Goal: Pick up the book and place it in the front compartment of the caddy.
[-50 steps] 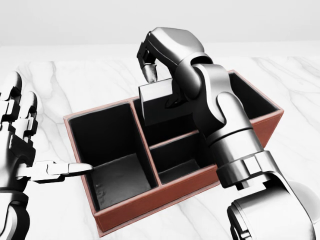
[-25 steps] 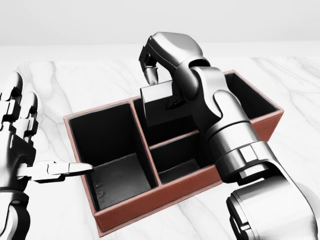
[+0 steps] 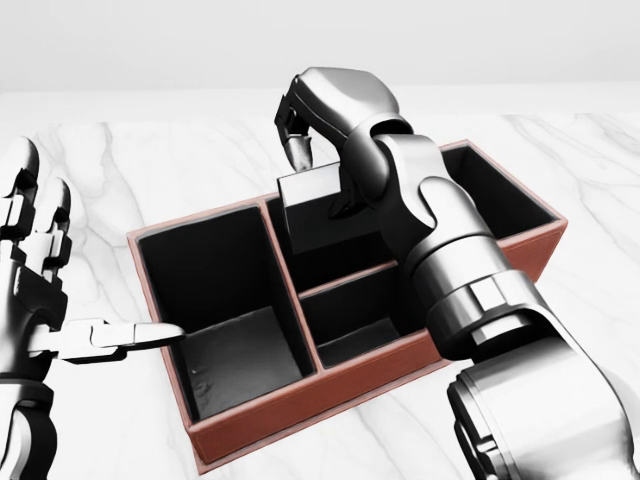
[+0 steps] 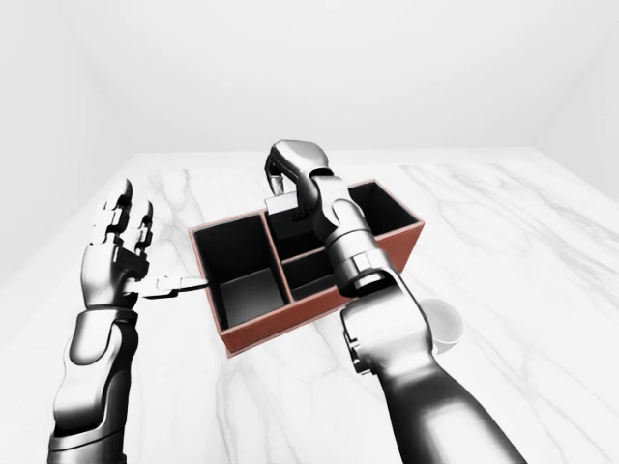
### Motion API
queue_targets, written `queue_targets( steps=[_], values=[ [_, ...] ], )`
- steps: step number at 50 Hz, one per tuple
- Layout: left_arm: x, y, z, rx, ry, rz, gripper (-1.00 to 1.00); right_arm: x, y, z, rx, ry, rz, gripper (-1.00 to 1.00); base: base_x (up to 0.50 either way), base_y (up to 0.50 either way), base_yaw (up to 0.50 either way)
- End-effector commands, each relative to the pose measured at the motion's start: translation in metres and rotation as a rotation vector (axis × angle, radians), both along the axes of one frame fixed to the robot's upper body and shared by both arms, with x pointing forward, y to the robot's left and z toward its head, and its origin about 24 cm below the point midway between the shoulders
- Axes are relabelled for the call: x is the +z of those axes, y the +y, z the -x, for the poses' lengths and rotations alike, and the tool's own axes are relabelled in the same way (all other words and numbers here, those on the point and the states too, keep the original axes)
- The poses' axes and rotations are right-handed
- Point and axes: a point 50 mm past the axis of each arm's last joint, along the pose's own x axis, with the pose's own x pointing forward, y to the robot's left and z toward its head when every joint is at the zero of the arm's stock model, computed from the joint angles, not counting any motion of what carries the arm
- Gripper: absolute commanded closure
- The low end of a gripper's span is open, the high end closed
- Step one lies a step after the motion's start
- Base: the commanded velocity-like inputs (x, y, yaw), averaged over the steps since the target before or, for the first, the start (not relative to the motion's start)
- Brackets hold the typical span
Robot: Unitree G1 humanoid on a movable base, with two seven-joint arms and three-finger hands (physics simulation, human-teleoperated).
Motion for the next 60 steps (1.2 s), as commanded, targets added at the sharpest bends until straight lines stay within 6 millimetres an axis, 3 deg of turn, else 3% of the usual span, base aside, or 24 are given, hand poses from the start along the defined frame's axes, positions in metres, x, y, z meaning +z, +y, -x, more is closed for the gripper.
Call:
queue_targets(
  steps=[1, 60],
  values=[
    [0.002, 0.001, 0.0, 0.001, -0.007, 0.001, -0.95, 0.007, 0.0, -0.002, -0.021, -0.047, -0.006, 1.0, 0.0, 0.0, 0.0],
    [0.001, 0.001, 0.0, 0.003, -0.005, 0.0, -0.95, -0.018, -0.005, -0.004, -0.072, -0.02, -0.03, 1.0, 0.0, 0.0, 0.0]
  ],
)
